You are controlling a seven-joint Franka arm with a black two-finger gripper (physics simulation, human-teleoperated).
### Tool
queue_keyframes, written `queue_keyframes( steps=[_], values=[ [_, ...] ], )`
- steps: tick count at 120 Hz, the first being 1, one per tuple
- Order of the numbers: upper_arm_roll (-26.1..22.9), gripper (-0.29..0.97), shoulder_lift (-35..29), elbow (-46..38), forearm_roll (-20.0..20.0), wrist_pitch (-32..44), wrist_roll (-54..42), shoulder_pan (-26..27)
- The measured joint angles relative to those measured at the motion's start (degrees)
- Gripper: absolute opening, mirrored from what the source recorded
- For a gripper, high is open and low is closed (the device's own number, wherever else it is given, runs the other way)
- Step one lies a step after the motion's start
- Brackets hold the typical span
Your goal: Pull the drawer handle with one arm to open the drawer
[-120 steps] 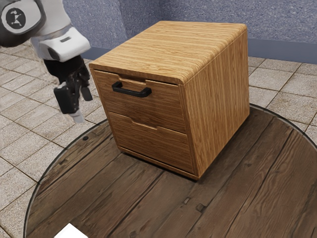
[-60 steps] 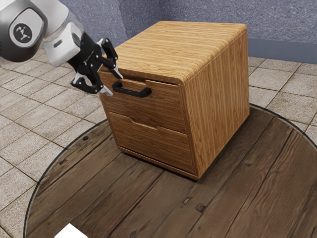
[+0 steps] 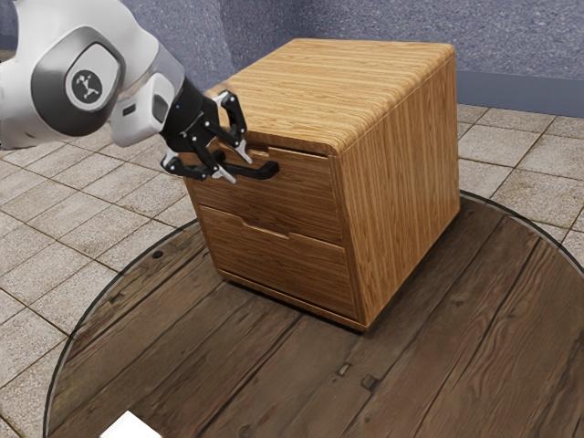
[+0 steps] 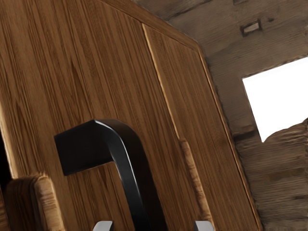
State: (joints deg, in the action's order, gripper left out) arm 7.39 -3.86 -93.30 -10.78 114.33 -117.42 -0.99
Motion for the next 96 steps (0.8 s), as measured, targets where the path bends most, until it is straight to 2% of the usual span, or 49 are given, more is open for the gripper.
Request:
queue_keyframes(
  steps=[37, 59, 96],
  values=[
    [0.06, 0.14, -0.28, -2.46, -0.63, 0.69, -2.78, -1.57],
    [0.15, 0.01, -4.11, -6.34, -0.32, 0.88, -3.45, -1.18],
    [1.7, -0.1, -18.07, -19.46, 0.49, 1.69, -4.77, -0.27]
  ],
)
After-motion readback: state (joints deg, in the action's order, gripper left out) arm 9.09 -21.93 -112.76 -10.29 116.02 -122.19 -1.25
